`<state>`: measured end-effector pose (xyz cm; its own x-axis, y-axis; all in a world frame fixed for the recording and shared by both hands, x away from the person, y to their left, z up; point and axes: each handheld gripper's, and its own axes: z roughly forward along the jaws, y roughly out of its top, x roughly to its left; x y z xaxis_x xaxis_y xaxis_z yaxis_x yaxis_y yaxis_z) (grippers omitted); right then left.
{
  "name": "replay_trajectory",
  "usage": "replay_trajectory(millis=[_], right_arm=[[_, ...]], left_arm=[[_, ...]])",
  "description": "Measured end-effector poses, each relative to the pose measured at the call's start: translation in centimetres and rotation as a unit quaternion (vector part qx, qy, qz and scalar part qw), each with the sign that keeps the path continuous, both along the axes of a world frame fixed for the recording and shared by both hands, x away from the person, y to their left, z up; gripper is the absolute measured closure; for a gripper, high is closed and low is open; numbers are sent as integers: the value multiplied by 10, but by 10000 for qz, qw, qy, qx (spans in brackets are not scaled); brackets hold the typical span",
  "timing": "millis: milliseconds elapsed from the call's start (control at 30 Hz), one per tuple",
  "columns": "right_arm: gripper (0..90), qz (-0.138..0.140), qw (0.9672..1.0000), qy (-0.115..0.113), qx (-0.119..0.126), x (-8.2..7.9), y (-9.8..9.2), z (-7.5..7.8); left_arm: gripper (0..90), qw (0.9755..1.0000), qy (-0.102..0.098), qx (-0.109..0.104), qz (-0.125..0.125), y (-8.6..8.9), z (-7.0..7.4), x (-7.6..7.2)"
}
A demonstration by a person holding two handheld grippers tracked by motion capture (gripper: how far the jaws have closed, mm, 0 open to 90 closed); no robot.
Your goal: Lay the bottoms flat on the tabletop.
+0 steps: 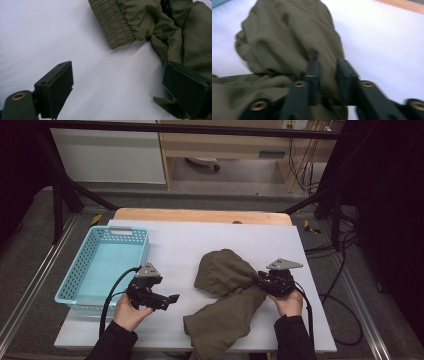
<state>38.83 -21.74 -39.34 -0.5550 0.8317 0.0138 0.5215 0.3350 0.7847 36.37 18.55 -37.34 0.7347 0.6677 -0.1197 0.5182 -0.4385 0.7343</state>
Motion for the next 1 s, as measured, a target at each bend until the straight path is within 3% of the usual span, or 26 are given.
replay_trajectory(millis=[67, 100, 233, 400, 500, 633, 700, 900, 933, 967, 1000], right_arm=[[849, 106, 9999, 97, -60, 0, 1, 3], [849, 106, 9999, 97, -60, 0, 1, 3], [861, 163, 9998, -75, -51, -4, 6, 12], [879, 243, 9990, -333, 171, -5, 17, 29], [888, 130, 9975, -664, 215, -2, 30, 45], [891, 3, 9972, -733, 151, 6, 37, 55], [891, -22, 9966, -757, 309, 13, 40, 59], [889, 592, 9950, -681, 429, 4, 69, 56], [889, 592, 9950, -681, 429, 4, 69, 56], [888, 884, 9933, -618, 410, 0, 84, 51], [888, 884, 9933, -618, 410, 0, 84, 51]], left_arm=[[99, 10000, -7, -14, 13, 1, 1, 0], [99, 10000, -5, -23, 13, 1, 1, 0], [100, 10000, -23, -45, 39, 4, 3, 0], [100, 9999, -59, -84, 87, 8, 6, 0], [101, 9998, -90, -118, 113, 10, 8, 0], [102, 9997, -120, -168, 145, 13, 11, -1], [102, 9996, -146, -152, 174, 15, 12, -1], [102, 9995, -141, -195, 227, 19, 13, 1], [102, 9995, -141, -195, 227, 19, 13, 1], [102, 9993, -145, -217, 252, 21, 14, 1], [102, 9993, -145, -217, 252, 21, 14, 1]])
